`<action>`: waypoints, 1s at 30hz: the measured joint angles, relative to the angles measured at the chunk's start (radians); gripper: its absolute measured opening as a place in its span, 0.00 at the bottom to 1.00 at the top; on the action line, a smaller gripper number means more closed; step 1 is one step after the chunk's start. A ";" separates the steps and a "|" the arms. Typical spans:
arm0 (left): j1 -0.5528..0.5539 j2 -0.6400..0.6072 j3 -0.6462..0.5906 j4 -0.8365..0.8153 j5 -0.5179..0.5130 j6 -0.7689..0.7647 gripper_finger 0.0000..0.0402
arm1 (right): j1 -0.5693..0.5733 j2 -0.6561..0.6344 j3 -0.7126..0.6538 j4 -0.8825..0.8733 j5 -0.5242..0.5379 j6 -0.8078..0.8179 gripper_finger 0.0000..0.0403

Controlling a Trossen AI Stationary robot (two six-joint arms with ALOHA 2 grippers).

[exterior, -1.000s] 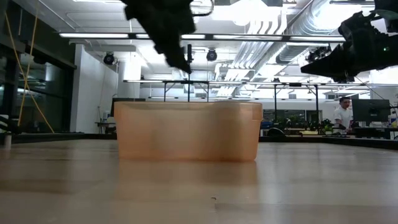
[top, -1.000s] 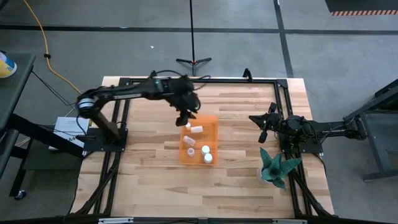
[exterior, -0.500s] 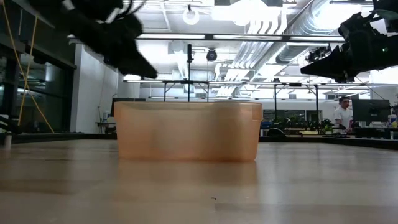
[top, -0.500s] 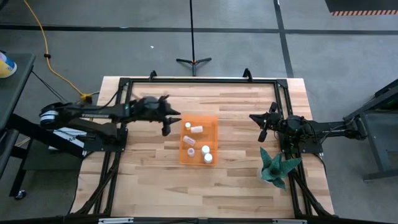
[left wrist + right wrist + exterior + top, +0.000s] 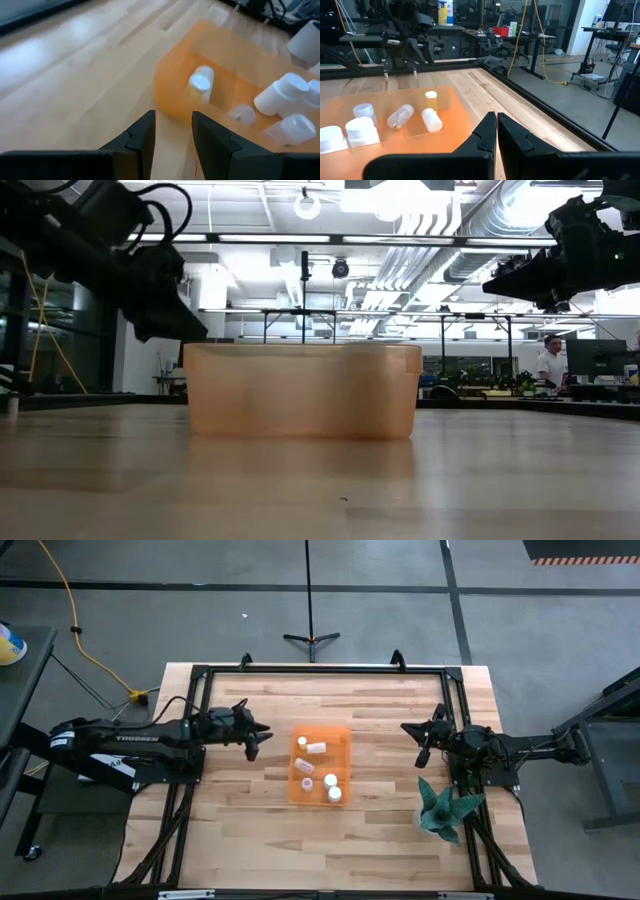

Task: Pick and place pill bottles into a basket
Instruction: Return to Home Position

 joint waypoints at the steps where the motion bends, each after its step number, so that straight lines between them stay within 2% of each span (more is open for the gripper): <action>1: 0.000 0.001 -0.004 -0.003 0.006 -0.013 0.40 | 0.000 0.000 0.000 0.001 -0.002 0.001 0.02; 5: 0.000 0.003 -0.006 -0.001 0.058 -0.129 0.40 | 0.000 0.000 0.000 0.016 -0.017 0.000 0.02; 9: 0.000 0.005 -0.006 -0.015 0.076 -0.134 0.40 | 0.000 0.000 0.000 0.040 -0.019 0.000 0.02; 12: -0.011 0.013 -0.006 0.033 0.069 -0.002 0.40 | 0.000 0.000 0.000 0.049 -0.020 0.000 0.02; 16: -0.100 0.009 -0.006 0.197 0.065 0.219 0.40 | 0.000 0.000 0.000 0.028 -0.022 0.001 0.02; 18: -0.129 -0.015 -0.006 0.228 0.016 0.249 0.38 | 0.000 0.000 0.000 0.014 -0.043 0.012 0.02; 21: -0.163 -0.041 -0.008 0.226 -0.040 0.267 0.32 | 0.000 0.000 0.000 0.015 -0.121 0.016 0.02; 26: -0.236 -0.130 -0.069 0.275 -0.042 0.281 0.18 | 0.000 0.000 0.000 0.015 -0.334 -0.047 0.02; 30: -0.286 -0.260 -0.142 0.324 -0.087 0.330 0.06 | 0.000 0.000 0.000 0.007 -0.336 -0.028 0.02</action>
